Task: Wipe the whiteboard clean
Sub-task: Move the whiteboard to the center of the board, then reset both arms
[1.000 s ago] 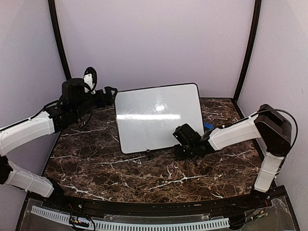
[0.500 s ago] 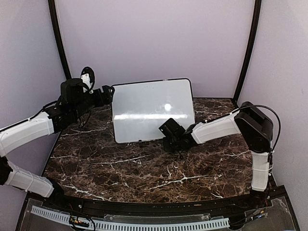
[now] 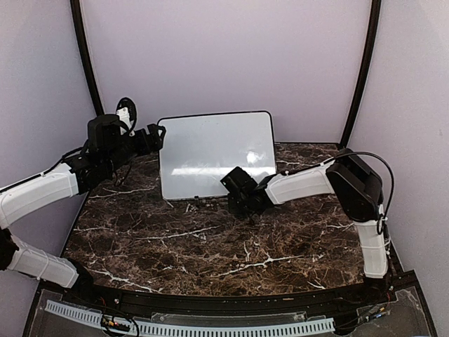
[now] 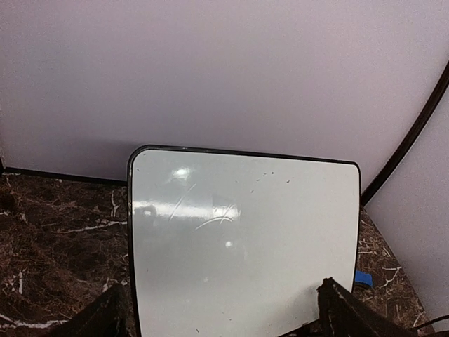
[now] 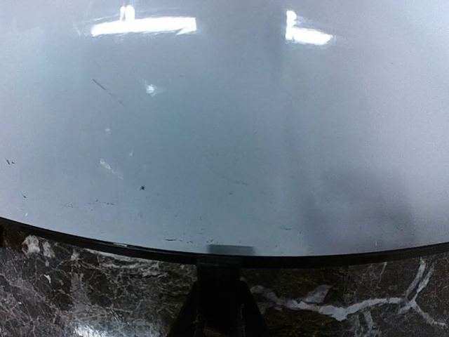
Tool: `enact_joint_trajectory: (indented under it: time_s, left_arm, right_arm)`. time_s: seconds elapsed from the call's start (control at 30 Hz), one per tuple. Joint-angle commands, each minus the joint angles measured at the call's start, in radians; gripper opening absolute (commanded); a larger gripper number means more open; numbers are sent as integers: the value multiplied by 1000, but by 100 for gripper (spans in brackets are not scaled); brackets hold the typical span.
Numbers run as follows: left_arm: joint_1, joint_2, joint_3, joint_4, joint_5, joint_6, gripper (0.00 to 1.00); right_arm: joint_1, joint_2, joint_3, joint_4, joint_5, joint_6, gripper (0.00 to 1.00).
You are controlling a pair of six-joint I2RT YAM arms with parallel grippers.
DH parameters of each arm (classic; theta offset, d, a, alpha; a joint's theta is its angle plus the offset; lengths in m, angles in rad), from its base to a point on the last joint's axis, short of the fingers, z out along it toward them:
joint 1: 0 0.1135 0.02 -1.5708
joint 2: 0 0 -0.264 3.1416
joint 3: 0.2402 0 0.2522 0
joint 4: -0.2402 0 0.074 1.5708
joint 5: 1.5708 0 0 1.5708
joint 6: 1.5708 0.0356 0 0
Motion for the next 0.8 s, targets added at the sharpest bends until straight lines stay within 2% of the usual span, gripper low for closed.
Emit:
enact_joint_trajectory:
  time_s: [0.0,0.23,0.33,0.37,0.47,0.63,0.77]
  left_arm:
    - [10,-30,-17,29,7,-11,92]
    - [15,-37,-17,29,8,-13,93]
    - [18,-36,-18,31,12,-13,92]
    - [18,-35,-18,31,13,-13,93]
    - [20,-35,-17,31,8,-10,92]
    - [20,-39,-15,30,2,-3,92]
    - [20,-59,-10,27,10,-3,93]
  right_arm:
    - [1,67,84,9,-10,39,3]
    - [3,81,98,11,-10,49,5]
    - [3,75,92,12,-16,38,11]
    - [2,68,88,13,-22,33,17]
    - [10,30,59,10,-25,20,45]
    - [33,-109,-65,21,-14,11,78]
    - [54,-272,-219,78,-24,-23,92]
